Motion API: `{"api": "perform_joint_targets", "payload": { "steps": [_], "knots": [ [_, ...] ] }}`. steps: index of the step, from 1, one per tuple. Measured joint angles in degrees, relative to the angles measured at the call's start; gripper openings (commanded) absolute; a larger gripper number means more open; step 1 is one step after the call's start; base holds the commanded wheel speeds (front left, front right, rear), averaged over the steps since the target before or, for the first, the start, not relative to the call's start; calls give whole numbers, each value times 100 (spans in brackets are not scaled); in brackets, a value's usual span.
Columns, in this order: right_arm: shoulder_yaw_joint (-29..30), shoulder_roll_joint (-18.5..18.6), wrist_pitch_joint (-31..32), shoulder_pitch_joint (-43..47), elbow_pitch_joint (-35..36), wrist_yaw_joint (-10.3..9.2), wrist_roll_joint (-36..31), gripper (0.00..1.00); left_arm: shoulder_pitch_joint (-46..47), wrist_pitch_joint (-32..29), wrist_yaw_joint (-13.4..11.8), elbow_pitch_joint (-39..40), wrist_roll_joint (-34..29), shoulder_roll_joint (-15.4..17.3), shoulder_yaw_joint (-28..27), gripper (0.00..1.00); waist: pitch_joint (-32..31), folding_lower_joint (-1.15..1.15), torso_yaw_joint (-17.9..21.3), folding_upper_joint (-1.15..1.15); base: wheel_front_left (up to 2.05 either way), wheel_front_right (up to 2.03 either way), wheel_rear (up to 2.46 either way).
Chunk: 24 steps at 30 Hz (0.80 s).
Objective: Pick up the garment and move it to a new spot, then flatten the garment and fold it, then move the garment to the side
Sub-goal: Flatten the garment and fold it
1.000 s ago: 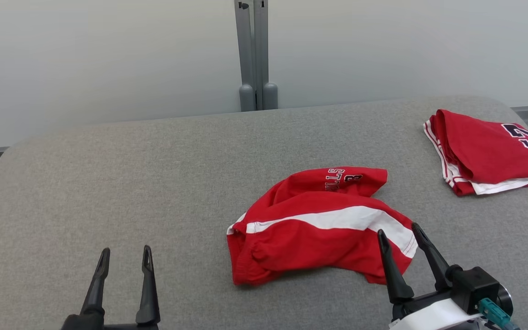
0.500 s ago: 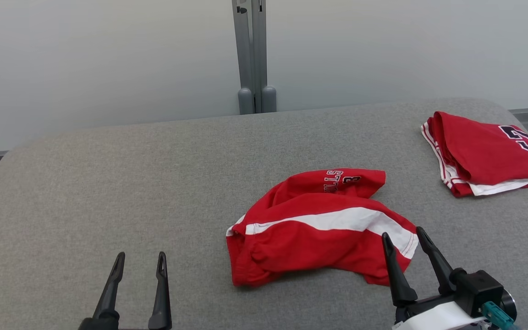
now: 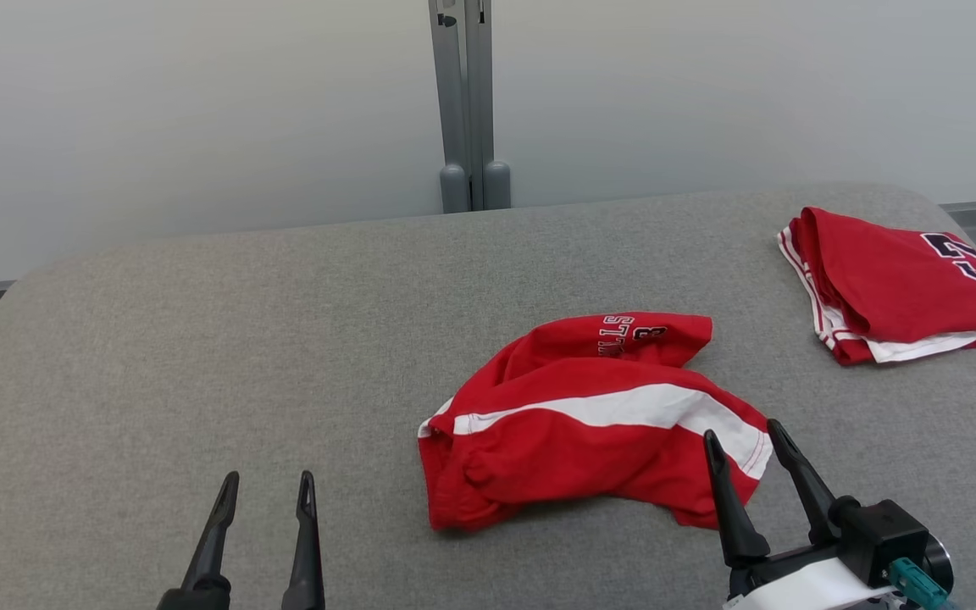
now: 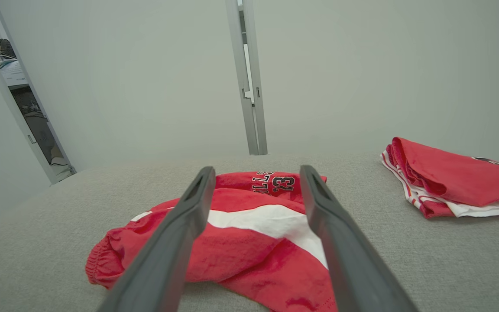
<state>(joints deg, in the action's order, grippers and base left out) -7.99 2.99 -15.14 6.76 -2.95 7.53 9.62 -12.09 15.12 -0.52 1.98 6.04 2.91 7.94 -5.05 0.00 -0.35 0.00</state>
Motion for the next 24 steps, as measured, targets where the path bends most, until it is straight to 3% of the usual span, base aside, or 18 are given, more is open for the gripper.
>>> {"api": "perform_joint_targets", "payload": {
  "steps": [24],
  "knots": [
    [-41,0,0,-3,16,0,0,100,48,0,-5,-113,-4,-1,103,100,-11,0,1,0,0,0,0]
  ]
}}
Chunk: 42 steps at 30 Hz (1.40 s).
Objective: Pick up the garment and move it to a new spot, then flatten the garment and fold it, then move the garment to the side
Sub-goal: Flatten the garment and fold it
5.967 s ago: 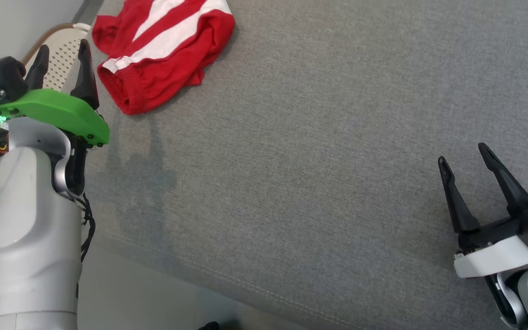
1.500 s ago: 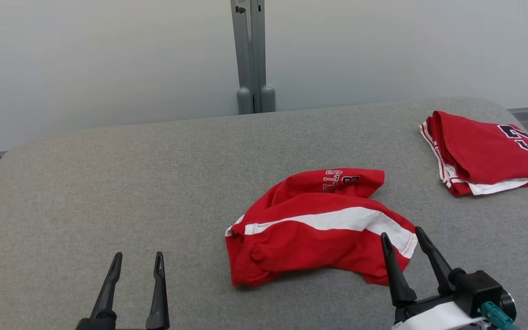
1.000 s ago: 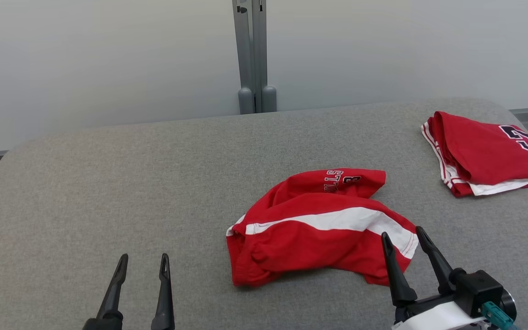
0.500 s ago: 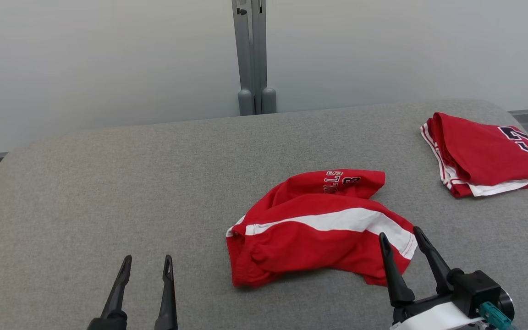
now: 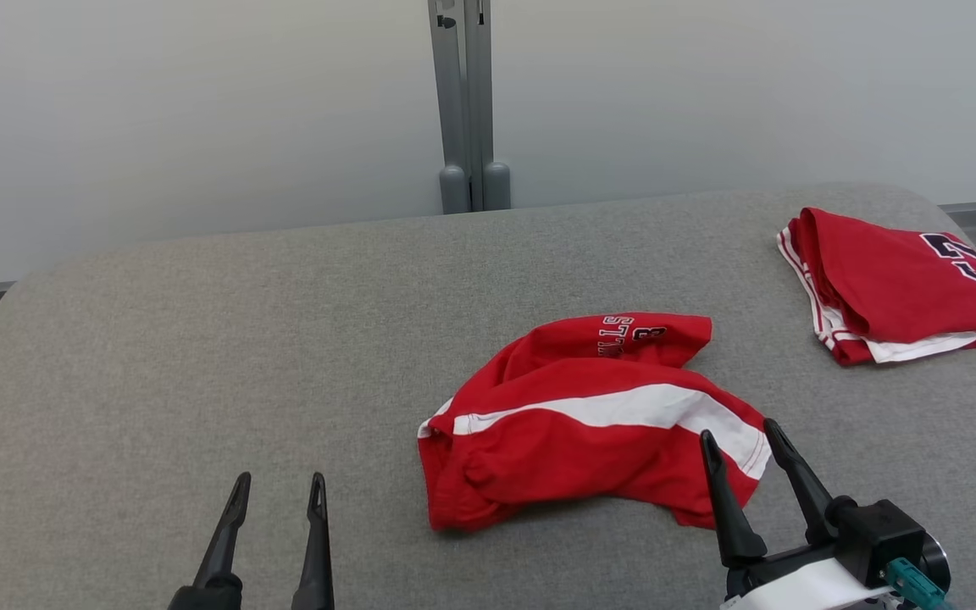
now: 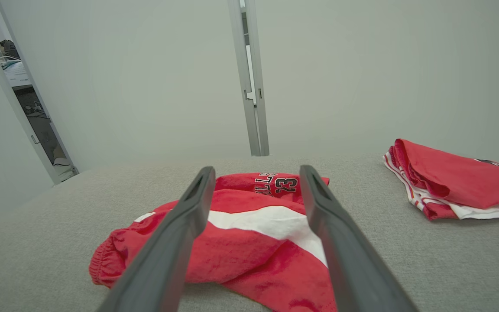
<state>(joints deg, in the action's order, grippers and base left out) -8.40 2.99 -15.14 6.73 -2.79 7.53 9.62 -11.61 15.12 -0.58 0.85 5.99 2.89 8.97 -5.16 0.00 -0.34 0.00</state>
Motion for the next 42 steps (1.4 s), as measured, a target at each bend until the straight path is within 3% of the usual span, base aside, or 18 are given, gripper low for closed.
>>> {"api": "perform_joint_targets", "payload": {
  "steps": [10,14,17,21,28,36,42],
  "knots": [
    [-18,34,0,-1,0,0,3,100,1,0,-19,-127,8,0,31,100,65,0,-14,0,0,0,0],
    [-35,55,0,-10,-2,0,-1,100,19,0,4,-604,530,-2,115,100,143,0,8,0,0,0,0],
    [-40,78,0,-27,-8,0,-12,100,247,-96,163,-1063,977,-4,311,100,220,0,21,0,0,0,0],
    [-38,105,0,-35,-11,0,-20,100,710,-681,355,-1184,1560,-5,513,100,333,0,26,0,0,0,0],
    [-88,172,0,-187,30,0,-38,100,1400,-2212,671,-1037,2582,-7,859,100,658,0,45,0,0,0,0],
    [-97,259,0,-592,109,0,-70,100,2079,-3635,713,-870,4047,-5,732,100,1244,0,100,0,0,0,0],
    [-112,281,0,-738,137,0,-78,100,2351,-3987,632,-1005,4300,20,642,100,1610,0,180,0,0,0,0]
  ]
}}
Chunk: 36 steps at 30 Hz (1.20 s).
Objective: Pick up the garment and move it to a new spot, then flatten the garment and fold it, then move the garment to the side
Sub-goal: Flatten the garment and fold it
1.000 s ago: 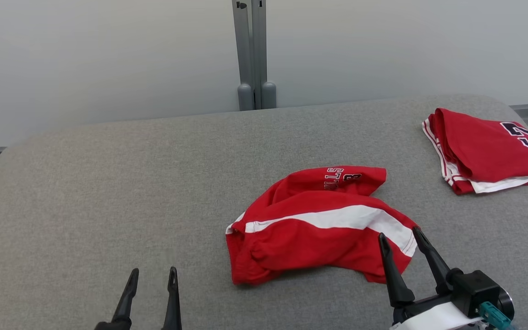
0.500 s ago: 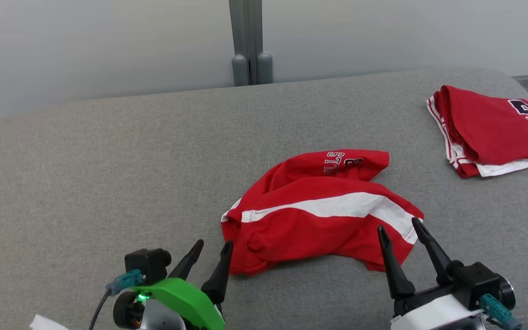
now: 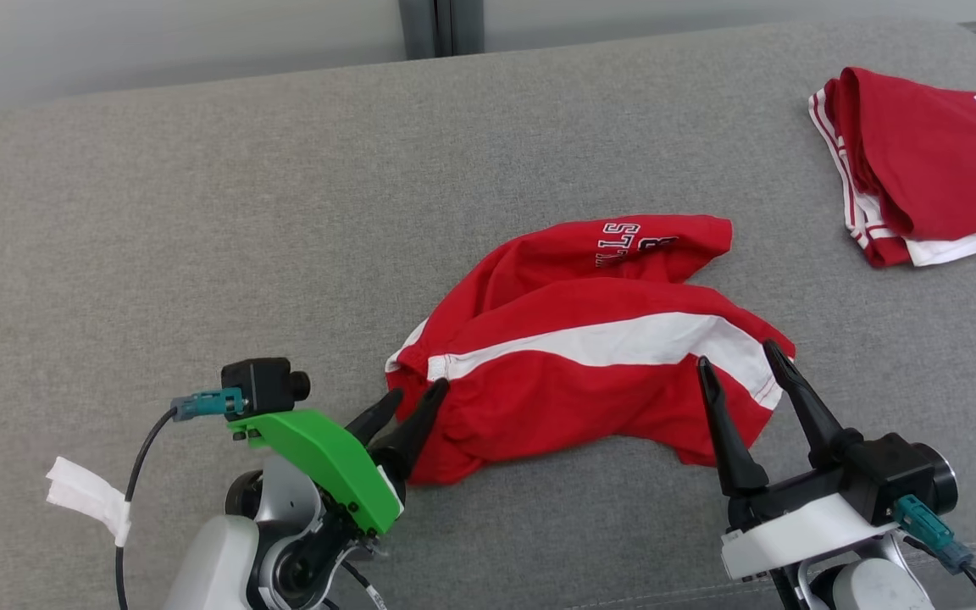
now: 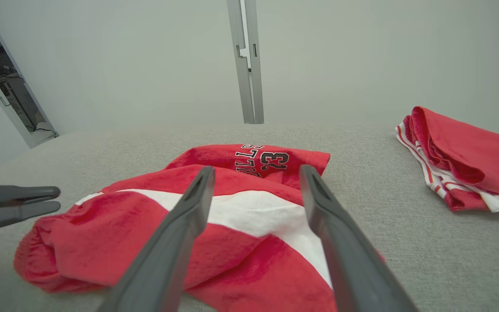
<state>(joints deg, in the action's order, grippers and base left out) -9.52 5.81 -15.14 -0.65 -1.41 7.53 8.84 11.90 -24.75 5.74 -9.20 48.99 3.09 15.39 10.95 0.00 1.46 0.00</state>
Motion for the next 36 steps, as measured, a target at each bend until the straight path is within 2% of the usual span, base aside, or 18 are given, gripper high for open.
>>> {"api": "perform_joint_targets", "payload": {
  "steps": [10,11,12,13,14,15,22,28,31,36],
  "knots": [
    [-23,8,0,-97,18,0,0,100,229,-40,-20,-230,250,-5,-31,100,263,0,234,0,0,0,0],
    [-19,8,0,-101,21,0,-1,100,255,-33,-20,-230,269,-5,-33,89,280,0,249,0,0,0,0],
    [-13,9,0,-104,25,0,-1,100,282,-7,-20,-227,300,-7,-31,52,298,0,261,0,0,0,0],
    [-11,9,0,-109,29,0,-1,100,305,11,-20,-219,308,-8,-30,35,315,0,272,0,0,0,0],
    [-8,8,0,-112,30,0,-2,100,320,13,-19,-211,314,-8,-26,5,328,0,278,0,0,0,0],
    [-4,7,0,-114,31,0,-5,100,332,18,-14,-204,314,-8,-18,0,345,0,284,0,0,0,0],
    [11,-38,0,-176,23,0,-9,100,422,225,57,-30,248,55,42,0,397,0,294,0,0,0,0],
    [26,-83,0,-202,-41,0,73,100,455,493,88,324,19,298,42,0,308,0,285,0,0,0,0],
    [101,-107,1,-179,-231,0,442,100,272,601,88,487,-78,470,-20,0,261,0,283,0,0,0,0],
    [367,-115,0,-114,-681,-1,1512,100,-131,717,46,608,-118,626,-142,0,254,0,211,0,0,0,0]
  ]
}}
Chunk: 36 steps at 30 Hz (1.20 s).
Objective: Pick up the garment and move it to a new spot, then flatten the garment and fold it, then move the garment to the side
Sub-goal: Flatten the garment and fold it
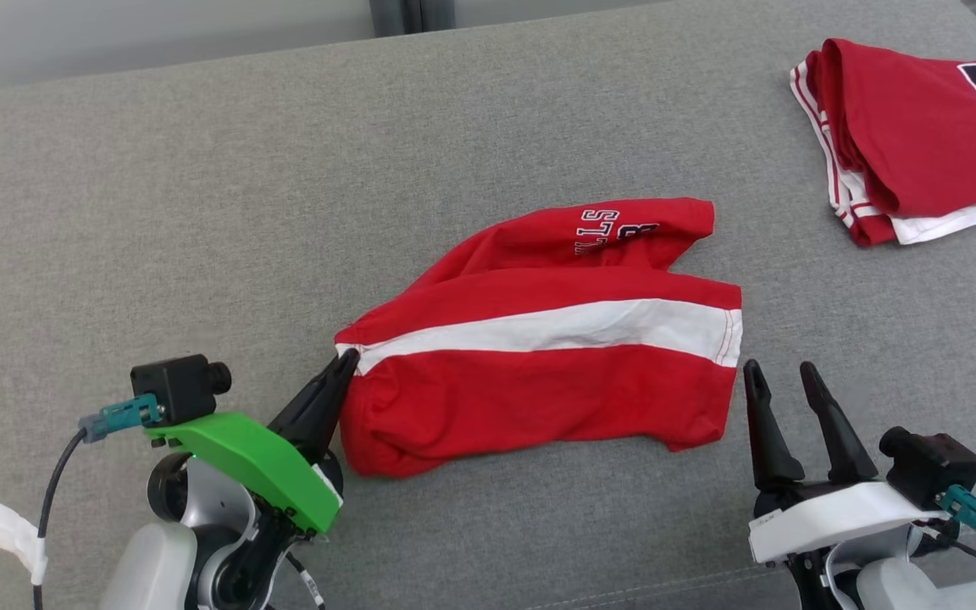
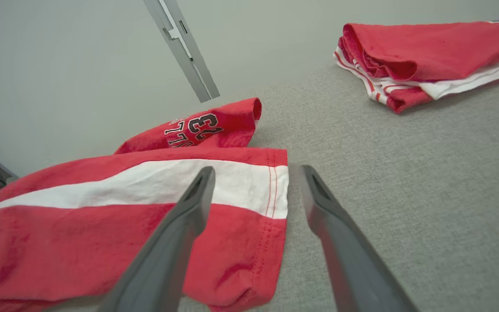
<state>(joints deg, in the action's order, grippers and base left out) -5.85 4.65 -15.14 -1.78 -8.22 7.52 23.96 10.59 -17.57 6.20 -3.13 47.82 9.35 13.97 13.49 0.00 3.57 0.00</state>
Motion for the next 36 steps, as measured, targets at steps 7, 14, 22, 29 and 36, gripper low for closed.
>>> {"api": "perform_joint_targets", "payload": {
  "steps": [7,14,22,29,36],
  "knots": [
    [-646,676,1,-610,-907,0,1250,100,-98,-26,-67,112,51,66,-58,0,115,0,-100,0,0,0,0],
    [-1762,1503,1,-1408,-1606,-1,2073,100,-42,-55,-74,113,45,105,-48,0,235,0,-201,0,0,0,0],
    [-2609,1886,1,-1878,-1699,0,2601,31,-24,-58,-74,77,45,130,-9,0,325,0,-285,0,0,0,0],
    [-2684,2091,1,-1827,-1304,0,2674,0,-14,0,-71,11,45,147,-4,0,281,0,-317,0,0,0,0],
    [-2103,2423,1,-1605,-252,-1,2608,0,54,-65,-58,310,248,193,-112,0,152,0,-246,0,0,0,0]
  ]
}}
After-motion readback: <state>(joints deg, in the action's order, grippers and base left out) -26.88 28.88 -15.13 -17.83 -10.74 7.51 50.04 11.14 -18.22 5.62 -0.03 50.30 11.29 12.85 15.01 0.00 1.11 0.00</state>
